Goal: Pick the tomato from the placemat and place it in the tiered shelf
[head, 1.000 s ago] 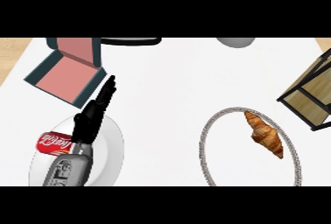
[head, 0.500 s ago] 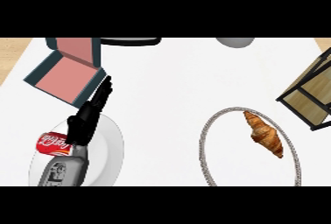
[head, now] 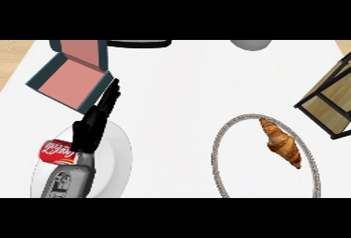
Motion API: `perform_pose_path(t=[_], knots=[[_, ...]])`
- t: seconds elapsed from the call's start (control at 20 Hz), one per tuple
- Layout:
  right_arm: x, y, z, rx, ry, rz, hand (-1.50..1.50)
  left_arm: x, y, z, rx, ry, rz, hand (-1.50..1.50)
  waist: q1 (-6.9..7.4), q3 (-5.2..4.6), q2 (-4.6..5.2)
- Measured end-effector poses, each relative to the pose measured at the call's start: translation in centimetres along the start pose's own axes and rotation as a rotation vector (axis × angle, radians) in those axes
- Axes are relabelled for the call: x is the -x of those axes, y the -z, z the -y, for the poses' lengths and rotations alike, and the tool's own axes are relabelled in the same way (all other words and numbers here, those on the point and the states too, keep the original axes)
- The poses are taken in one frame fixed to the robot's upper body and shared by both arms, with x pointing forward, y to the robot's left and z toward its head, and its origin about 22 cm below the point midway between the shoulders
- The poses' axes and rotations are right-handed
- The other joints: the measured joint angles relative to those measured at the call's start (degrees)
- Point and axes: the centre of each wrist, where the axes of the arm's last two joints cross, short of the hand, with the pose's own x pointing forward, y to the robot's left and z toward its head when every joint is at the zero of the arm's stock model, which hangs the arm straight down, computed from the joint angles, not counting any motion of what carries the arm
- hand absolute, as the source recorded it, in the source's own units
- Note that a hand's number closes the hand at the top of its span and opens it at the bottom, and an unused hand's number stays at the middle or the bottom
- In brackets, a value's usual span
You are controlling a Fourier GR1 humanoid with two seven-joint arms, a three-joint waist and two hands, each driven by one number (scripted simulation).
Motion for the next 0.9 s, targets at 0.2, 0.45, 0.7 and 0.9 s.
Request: perform_pose_path(t=[0.2, 0.45, 0.7, 0.9], knots=[[-1.5, -1.1, 2.7, 0.07, 0.003, -0.075, -1.5, 0.1, 0.0, -0.1, 0.002, 0.001, 0.006, 0.0, 0.31, 0.09, 0.34], [-2.4, -3.3, 6.0, 0.064, -0.069, -0.187, -1.5, 0.0, 0.0, -0.2, -0.008, -0.002, 0.014, 0.0, -0.02, 0.35, 0.71], [-3.0, -5.1, 8.3, 0.043, -0.14, -0.236, -1.5, 0.3, -0.1, -0.6, -0.014, -0.002, 0.012, 0.0, -0.4, 0.6, 0.96], [-3.2, -6.2, 9.5, 0.002, -0.173, -0.257, -1.5, 0.5, -0.2, -0.5, -0.02, -0.008, 0.008, 0.0, -0.72, 0.77, 0.94]])
